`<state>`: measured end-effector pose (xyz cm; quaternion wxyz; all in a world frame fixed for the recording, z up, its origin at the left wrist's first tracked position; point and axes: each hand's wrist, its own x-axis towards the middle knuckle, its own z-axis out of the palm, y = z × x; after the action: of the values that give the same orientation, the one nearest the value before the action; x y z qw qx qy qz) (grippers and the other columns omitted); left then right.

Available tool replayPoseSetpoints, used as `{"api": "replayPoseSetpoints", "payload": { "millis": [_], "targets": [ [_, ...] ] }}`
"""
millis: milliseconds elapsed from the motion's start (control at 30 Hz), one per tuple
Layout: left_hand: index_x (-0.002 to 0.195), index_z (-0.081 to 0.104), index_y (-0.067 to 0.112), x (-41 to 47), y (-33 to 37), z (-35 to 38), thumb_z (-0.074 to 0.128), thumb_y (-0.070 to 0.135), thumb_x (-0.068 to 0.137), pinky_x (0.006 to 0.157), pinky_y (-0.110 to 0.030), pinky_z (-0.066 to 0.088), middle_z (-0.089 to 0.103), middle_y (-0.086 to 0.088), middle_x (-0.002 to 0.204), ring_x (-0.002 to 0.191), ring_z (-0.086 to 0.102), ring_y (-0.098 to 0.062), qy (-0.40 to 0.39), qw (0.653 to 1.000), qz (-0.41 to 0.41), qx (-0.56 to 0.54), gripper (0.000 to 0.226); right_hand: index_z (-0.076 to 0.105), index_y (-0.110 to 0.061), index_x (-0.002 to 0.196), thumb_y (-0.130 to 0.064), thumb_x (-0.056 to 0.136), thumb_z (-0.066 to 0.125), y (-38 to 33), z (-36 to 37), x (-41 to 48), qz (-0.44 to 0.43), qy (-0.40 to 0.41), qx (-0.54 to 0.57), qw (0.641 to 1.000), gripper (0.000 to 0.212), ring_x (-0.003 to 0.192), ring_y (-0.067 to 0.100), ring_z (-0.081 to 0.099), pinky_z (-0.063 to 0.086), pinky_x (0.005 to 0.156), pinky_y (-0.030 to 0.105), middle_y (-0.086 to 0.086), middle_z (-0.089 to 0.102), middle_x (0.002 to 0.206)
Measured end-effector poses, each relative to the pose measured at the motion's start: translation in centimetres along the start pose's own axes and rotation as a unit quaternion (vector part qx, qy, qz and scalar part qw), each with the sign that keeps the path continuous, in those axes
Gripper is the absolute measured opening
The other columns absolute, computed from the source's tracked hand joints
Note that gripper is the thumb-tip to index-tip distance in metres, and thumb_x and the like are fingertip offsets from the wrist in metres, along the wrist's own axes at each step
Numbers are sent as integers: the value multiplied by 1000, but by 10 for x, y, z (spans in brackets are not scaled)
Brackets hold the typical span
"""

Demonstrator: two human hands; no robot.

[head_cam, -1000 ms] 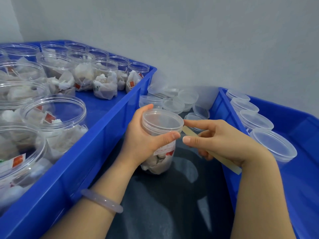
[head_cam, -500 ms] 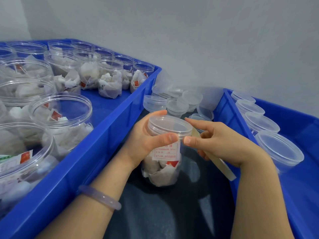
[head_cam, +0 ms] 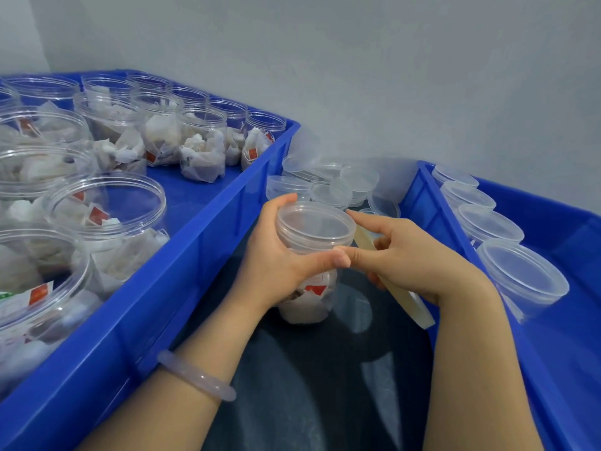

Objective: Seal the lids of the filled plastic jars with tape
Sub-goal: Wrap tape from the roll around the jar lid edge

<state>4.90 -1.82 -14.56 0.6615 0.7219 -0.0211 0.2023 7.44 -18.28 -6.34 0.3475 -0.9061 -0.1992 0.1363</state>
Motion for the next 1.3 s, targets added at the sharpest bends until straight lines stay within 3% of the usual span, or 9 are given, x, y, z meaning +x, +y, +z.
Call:
{"api": "replayPoseSetpoints", "payload": {
  "millis": [167, 267, 367, 500, 667, 867, 1000, 1200, 1300],
  "targets": [
    [112, 47, 42, 4, -1, -9, 82, 65, 31, 77, -6, 47, 58, 19, 112, 103, 57, 9, -3, 1000, 8, -26, 91, 41, -58, 133, -68, 39, 67, 2, -4, -9, 0, -23, 30, 999, 98, 91, 7, 55, 49, 92, 38, -7, 60, 106],
    [112, 51, 41, 4, -1, -10, 82, 59, 34, 78, -9, 48, 60, 15, 115, 106, 58, 4, -12, 999, 13, -29, 86, 45, -56, 129, -70, 41, 64, 7, -7, -11, -13, 10, 20, 1000, 92, 110, 5, 52, 46, 93, 30, -11, 60, 120],
    [114, 51, 40, 3, -1, -12, 81, 55, 37, 80, -11, 49, 60, 14, 118, 108, 58, 2, -23, 999, 14, -37, 84, 48, -52, 132, -69, 41, 65, 9, -3, -6, -10, 14, 40, 999, 94, 109, 12, 55, 48, 98, 38, -3, 63, 119],
    [117, 48, 41, 4, 4, -17, 86, 49, 40, 85, -18, 50, 57, 15, 122, 113, 56, -1, -60, 998, 1, -14, 86, 46, -49, 134, -60, 55, 70, 11, 0, 0, -18, 7, 55, 998, 83, 117, 15, 53, 52, 78, 22, -10, 59, 127],
    [135, 34, 48, 9, 26, -26, 88, 48, 46, 85, -7, 41, 45, 23, 131, 114, 46, 10, -128, 983, -12, 131, 105, 50, -54, 128, -46, 72, 75, 18, 2, 4, -8, 7, 52, 999, 62, 106, 12, 54, 47, 99, 39, -6, 65, 112],
    [139, 34, 32, 38, 89, 6, 86, 43, 54, 89, -37, 41, 26, -1, 144, 127, 38, -25, -244, 798, -68, 546, 100, 49, -48, 133, -44, 73, 75, 13, 4, 8, -24, 33, 7, 999, 66, 74, -4, 46, 43, 81, 22, -20, 56, 86],
    [113, 41, 29, 53, 99, 42, 87, 42, 57, 97, -51, 40, 46, 1, 114, 121, 36, -28, -329, 739, -70, 584, 73, 54, -38, 130, -30, 77, 70, 13, 3, 8, -44, 30, -8, 999, 56, 72, -3, 47, 40, 73, 18, -18, 56, 92],
    [143, 33, 31, 64, 85, 23, 87, 42, 58, 103, -42, 41, 44, 4, 140, 130, 39, -22, -321, 769, -67, 548, 102, 39, -42, 142, -16, 77, 67, 17, 2, 6, 8, -20, 56, 998, 75, 73, 5, 58, 44, 71, 21, 2, 58, 99],
    [113, 55, 19, 64, 80, 19, 84, 46, 58, 76, -31, 48, 56, 1, 118, 101, 56, -18, -267, 804, -84, 524, 68, 25, -32, 149, -25, 75, 72, 16, 4, 12, 21, 38, 28, 999, 87, 84, 3, 54, 38, 66, 17, -10, 53, 100]
  ]
}}
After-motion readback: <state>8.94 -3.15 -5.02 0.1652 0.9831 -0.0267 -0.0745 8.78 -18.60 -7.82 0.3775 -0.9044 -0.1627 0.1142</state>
